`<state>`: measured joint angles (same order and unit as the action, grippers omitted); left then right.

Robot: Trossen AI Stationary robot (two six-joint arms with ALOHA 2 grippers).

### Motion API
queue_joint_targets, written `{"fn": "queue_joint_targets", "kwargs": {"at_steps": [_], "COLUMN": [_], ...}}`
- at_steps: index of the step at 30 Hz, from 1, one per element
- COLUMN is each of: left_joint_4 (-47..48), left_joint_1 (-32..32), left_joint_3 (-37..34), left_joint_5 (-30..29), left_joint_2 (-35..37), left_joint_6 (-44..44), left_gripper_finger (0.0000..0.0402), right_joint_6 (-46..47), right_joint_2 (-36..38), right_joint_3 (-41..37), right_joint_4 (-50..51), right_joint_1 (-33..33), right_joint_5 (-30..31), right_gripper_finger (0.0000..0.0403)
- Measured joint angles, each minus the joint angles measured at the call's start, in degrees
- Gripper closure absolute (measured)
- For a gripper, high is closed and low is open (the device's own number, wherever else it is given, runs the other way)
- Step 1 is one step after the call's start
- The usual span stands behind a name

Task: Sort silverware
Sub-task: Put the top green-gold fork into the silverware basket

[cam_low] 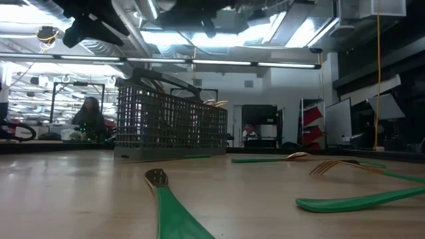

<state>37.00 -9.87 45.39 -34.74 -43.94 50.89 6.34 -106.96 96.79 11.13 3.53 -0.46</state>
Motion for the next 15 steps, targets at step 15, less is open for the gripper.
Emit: {"fn": "queue_joint_targets", "kwargs": {"at_steps": [15], "left_joint_4": [0.0], "left_joint_1": [0.0], "left_joint_3": [0.0], "left_joint_5": [0.0], "left_joint_2": [0.0], "left_joint_6": [0.4], "left_gripper_finger": [0.0276], "right_joint_6": [-10.9], "right_joint_2": [-3.1], "right_joint_3": [-7.0], "right_joint_4": [-34.7], "right_joint_1": [6.6], "right_joint_5": [-7.6], "right_gripper_finger": [0.0391]}}
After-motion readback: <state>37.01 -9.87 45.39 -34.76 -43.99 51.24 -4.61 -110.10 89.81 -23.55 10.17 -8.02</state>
